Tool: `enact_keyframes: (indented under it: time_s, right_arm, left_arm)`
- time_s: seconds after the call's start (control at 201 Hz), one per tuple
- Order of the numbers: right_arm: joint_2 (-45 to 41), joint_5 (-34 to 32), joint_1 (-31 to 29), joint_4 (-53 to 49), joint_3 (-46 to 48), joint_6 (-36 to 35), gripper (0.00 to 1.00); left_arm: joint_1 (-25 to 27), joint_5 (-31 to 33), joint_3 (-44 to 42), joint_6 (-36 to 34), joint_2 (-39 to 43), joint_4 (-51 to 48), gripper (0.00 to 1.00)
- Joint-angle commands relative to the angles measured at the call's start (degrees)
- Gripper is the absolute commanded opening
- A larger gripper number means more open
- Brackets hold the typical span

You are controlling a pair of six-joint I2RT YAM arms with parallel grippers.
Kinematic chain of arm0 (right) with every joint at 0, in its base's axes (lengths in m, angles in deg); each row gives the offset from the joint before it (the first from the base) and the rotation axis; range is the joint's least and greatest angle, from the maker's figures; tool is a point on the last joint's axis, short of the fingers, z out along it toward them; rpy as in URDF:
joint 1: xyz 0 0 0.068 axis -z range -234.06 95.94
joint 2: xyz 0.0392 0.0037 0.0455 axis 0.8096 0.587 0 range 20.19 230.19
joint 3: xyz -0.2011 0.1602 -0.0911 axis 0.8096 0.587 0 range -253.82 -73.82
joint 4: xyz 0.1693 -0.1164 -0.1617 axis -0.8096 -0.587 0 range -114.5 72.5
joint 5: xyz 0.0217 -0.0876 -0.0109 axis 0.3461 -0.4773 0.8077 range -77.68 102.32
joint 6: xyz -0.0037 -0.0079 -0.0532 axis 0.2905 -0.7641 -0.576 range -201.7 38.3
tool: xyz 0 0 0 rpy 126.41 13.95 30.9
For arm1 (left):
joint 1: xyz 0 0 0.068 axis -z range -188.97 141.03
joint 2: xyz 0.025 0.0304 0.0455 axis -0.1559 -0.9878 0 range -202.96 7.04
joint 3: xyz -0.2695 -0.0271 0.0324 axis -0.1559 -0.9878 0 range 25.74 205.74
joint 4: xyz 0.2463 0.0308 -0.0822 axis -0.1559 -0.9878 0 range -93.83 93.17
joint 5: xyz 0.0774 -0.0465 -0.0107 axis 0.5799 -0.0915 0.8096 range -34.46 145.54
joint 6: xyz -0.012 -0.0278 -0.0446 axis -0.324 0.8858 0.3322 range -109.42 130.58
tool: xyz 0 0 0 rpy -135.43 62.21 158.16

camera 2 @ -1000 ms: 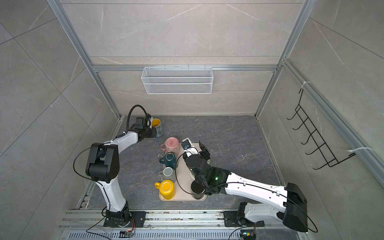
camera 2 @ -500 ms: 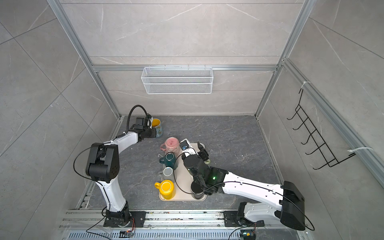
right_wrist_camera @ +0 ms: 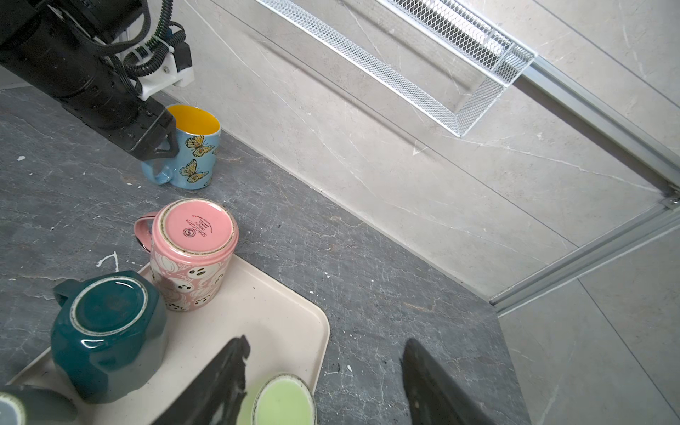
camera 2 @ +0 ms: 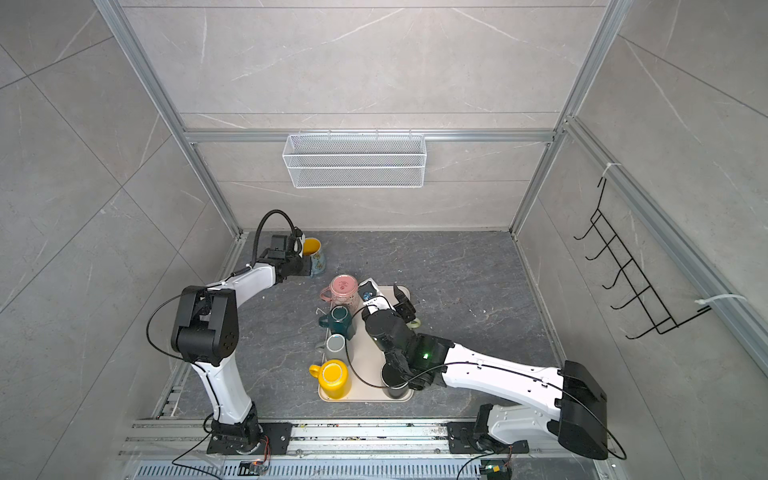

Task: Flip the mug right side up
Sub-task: 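Lower the upright blue mug onto the table with the left gripper and release, then withdraw the left gripper from the blue mug while the right gripper moves over the tray, then reach the left gripper to the upside-down pink ghost mug and grasp its handle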

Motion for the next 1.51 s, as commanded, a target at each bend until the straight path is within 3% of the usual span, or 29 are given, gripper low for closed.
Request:
enact_keyframes:
  time_s: [0.0, 0.149, 0.274, 0.468, 0.697, 0.946, 1.14, 1.504]
  right_arm:
    - [0.6, 0.3, -0.2, 0.5, -1.1, 1.4, 0.69]
    - [0.7, 0.4, -0.2, 0.5, -1.2, 1.4, 0.69]
    - [0.8, 0.8, -0.2, 0.5, -1.4, 1.8, 0.70]
    - [1.5, 2.7, -0.2, 0.3, -2.2, 3.3, 0.71]
    - [4.8, 8.1, 1.8, -7.8, -7.7, 9.7, 0.75]
    - [4.9, 23.1, 10.5, -14.2, -9.8, 22.4, 0.76]
    - [3.8, 32.6, 16.4, -14.6, -10.7, 26.7, 0.77]
    - [4.7, 51.0, 28.6, -13.6, -12.4, 42.1, 0.77]
  left_arm:
    - [-0.3, 0.4, -0.8, -0.5, 3.5, 0.7, 0.53]
    - [-0.2, -1.1, -2.7, 0.8, 9.0, -0.3, 0.56]
    - [-0.2, -3.5, -2.9, 7.2, 15.1, -5.4, 0.56]
    - [-0.3, -13.2, -3.3, 22.4, 23.0, -12.3, 0.56]
    - [-0.2, -23.2, -8.5, 38.8, 29.8, -10.8, 0.57]
    - [-0.2, -22.8, -10.8, 49.3, 33.9, -11.6, 0.58]
    - [-0.2, -23.3, -10.8, 57.0, 34.0, -11.3, 0.58]
    - [0.2, -22.0, -22.6, 85.7, 34.6, 1.0, 0.58]
